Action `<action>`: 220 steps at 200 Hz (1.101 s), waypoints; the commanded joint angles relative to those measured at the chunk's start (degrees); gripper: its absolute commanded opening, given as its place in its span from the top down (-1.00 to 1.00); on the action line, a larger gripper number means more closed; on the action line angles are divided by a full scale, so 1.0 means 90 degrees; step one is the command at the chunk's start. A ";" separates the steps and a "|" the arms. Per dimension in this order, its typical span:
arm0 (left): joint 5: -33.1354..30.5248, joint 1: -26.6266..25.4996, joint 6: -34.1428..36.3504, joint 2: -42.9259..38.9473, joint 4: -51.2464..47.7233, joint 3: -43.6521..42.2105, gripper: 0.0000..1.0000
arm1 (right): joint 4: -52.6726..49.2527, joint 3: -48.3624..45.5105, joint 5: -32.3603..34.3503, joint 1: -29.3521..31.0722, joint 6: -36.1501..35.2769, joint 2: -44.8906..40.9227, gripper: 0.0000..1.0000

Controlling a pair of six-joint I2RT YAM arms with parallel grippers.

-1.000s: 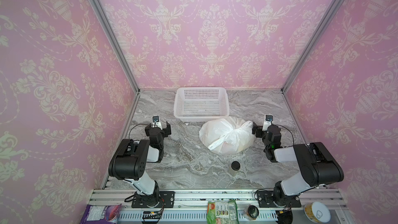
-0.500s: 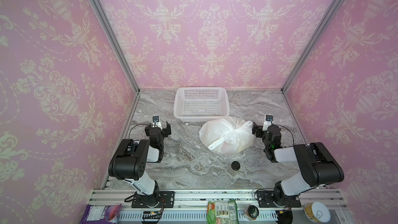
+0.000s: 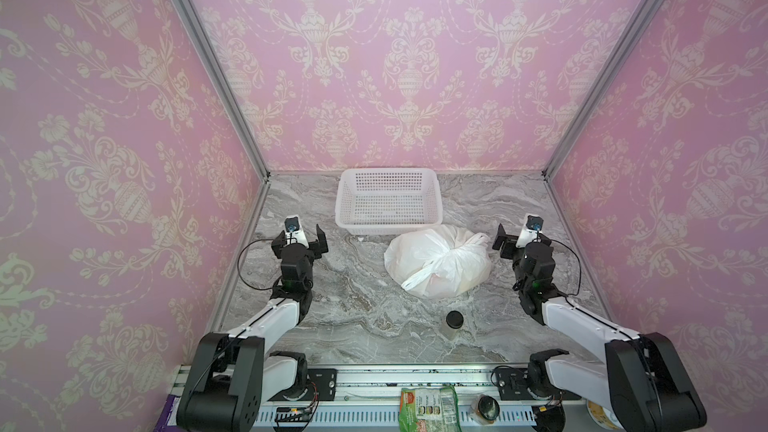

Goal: Untie the knot of the plastic bag and take out the fruit
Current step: 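Raise both grippers and move them toward the knotted white bag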

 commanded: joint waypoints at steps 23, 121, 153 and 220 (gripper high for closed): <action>0.0703 0.0511 -0.1709 -0.1462 -0.2154 -0.0173 -0.99 | -0.4366 0.1374 0.1144 -0.0022 0.2757 -0.1255 -1.00; 0.1612 0.0758 -0.2602 -0.3324 -0.3535 0.0052 -0.99 | -0.4658 0.1581 -0.1684 -0.0311 0.3070 -0.2227 -1.00; 0.3320 0.0603 -0.2583 -0.2952 -0.3334 0.0387 -0.92 | -0.4626 0.1693 -0.1973 -0.0107 0.3078 -0.2044 -1.00; 0.2698 -0.2622 -0.1259 -0.1377 -0.3206 0.1486 -0.84 | -0.4940 0.1924 -0.1728 0.0030 0.3002 -0.1813 -1.00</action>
